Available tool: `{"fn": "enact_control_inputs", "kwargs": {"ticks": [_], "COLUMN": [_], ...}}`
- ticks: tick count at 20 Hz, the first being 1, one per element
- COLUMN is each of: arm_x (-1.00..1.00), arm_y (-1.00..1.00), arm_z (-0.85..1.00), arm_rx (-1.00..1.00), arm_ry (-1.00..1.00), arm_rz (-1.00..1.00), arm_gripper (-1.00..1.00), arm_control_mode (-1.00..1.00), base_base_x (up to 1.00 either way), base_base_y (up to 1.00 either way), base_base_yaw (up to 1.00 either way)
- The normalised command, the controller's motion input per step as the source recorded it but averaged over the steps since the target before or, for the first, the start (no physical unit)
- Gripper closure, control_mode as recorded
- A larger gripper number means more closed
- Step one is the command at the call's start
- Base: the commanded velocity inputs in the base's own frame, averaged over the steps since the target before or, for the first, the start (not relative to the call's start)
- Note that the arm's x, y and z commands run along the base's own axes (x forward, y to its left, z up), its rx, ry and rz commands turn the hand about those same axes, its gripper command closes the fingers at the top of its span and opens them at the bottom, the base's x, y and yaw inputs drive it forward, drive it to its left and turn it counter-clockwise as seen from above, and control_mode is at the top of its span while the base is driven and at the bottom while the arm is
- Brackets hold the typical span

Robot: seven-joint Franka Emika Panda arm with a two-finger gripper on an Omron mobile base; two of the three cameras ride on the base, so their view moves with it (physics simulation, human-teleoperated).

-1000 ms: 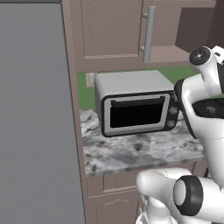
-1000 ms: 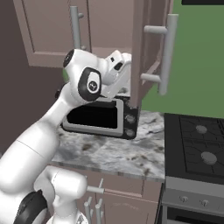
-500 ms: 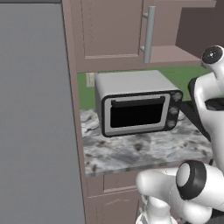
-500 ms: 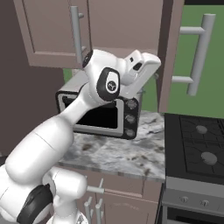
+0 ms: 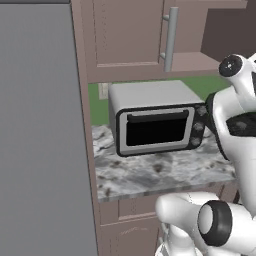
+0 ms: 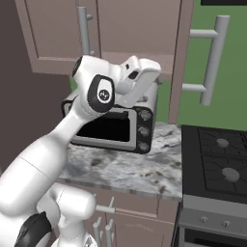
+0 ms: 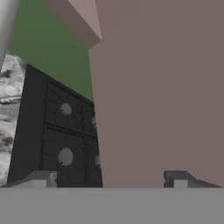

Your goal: Open the cabinet, retrieve the rolling pin, and place it next to the meat on the cutting board to prepare for tenderizing.

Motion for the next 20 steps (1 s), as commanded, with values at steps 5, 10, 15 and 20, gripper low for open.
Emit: {"fn": "enact_control_inputs", "kwargs": {"ticks": [5,10,15,20], "arm_x": [-0.06,-0.02,-0.01,-0.01], "arm_y": [0.78,0.78,0.7,0.62], "arm_z": [0.0,0.0,0.07,0.11], "arm_rx": [0.01,0.03,0.11,0.2], "arm_ry": [-0.23,-0.28,-0.24,-0.17], "arm_rz": [-0.01,0.0,0.0,0.01], "arm_gripper": [-1.0,-1.0,-1.0,-1.0], "arm_control_mode": [-1.0,-1.0,-1.0,-1.0], "base_base_x": [0.0,0.0,0.0,0.0], "base_base_y": [0.0,0.0,0.0,0.0], "base_base_yaw": [0.0,0.0,0.0,0.0]}}
